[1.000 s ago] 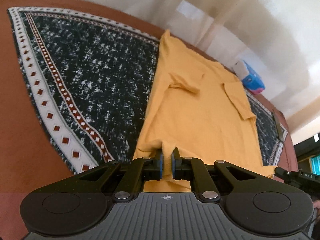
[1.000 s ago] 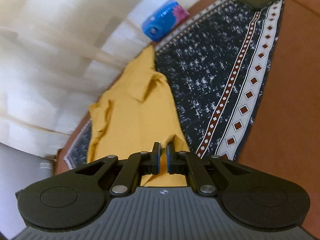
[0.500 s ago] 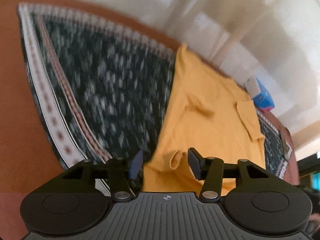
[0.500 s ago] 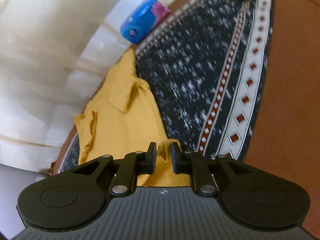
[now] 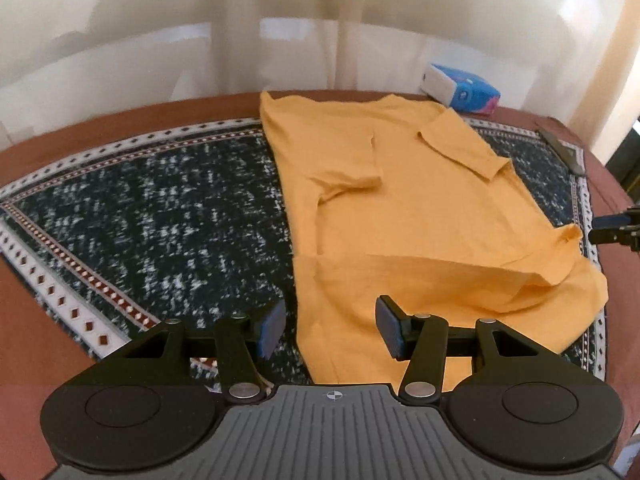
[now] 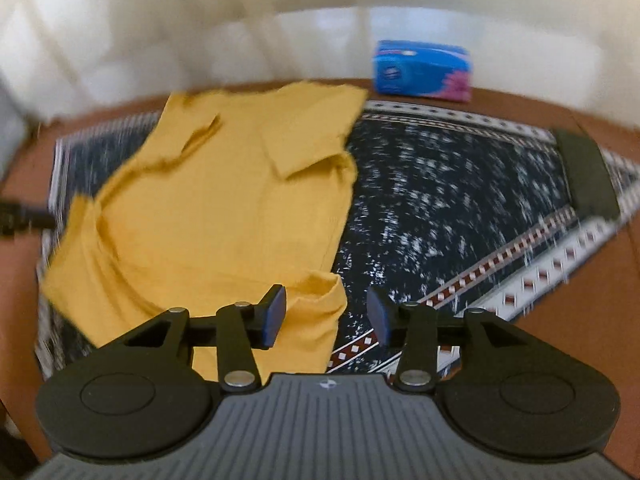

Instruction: Fold clothes

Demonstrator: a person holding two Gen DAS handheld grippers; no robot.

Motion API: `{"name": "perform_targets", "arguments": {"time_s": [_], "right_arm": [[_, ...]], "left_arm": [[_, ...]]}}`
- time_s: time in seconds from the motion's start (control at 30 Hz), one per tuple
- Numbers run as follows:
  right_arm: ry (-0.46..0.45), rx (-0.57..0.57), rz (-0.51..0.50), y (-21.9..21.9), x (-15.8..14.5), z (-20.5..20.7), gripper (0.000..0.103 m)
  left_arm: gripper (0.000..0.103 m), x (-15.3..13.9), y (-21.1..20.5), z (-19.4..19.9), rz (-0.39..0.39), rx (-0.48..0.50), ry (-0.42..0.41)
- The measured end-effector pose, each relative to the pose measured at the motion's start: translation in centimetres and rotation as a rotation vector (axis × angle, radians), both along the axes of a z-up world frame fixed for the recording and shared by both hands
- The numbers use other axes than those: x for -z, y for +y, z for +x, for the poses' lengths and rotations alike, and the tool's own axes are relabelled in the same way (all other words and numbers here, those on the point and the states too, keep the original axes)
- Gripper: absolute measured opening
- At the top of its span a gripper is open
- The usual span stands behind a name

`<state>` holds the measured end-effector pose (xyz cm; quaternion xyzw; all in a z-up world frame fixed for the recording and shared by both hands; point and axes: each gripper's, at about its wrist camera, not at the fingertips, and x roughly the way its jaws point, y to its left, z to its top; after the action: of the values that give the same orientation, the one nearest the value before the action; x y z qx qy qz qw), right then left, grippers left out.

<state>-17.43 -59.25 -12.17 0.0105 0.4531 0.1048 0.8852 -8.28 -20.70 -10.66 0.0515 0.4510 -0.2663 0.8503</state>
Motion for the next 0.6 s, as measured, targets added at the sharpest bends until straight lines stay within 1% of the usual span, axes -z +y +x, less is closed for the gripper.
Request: {"name": "perform_targets", "arguments": {"time_s": [0.1,0.2,0.37,0.47,0.5,0.53,0.57,0.6], "right_arm": [[0.012,-0.095,-0.072,0.6,0.1,0.5,0.051],[0.027,-0.156,-0.098,0.8,0.4,0.9,0.053],[0.059,-0.214,-0.126,1.5,1.5,2.0,0.056],[0.076,-0.245,-0.146,1.7,2.3,2.5,0.057],[0.087,-0.247,-0.131,1.6,2.4,2.7,0.056],[0.101,-0.243,-0.104,1.4,2.5,2.9,0.045],[0.115,-0.239,-0.076,1.2,2.6,3.1,0.010],[0.118,-0.225,-0.043,1.0,2.4,3.2,0.006]], "left_arm": [[0.066,0.5,0.0,1.0,-0.006,-0.010,0.015],[0.066,0.9,-0.2,1.6,-0.015,-0.017,0.028],[0.065,1.5,-1.0,2.2,-0.004,-0.009,0.026],[0.061,1.5,-1.3,2.3,-0.002,0.000,0.027],[0.028,1.5,-1.4,2.4,-0.004,-0.004,0.028],[0.002,1.5,-1.4,2.5,-0.005,-0.008,0.030],[0.002,1.4,-1.4,2.5,-0.007,-0.012,0.031],[0.001,1.2,-1.2,2.5,-0.016,-0.024,0.024]]}}
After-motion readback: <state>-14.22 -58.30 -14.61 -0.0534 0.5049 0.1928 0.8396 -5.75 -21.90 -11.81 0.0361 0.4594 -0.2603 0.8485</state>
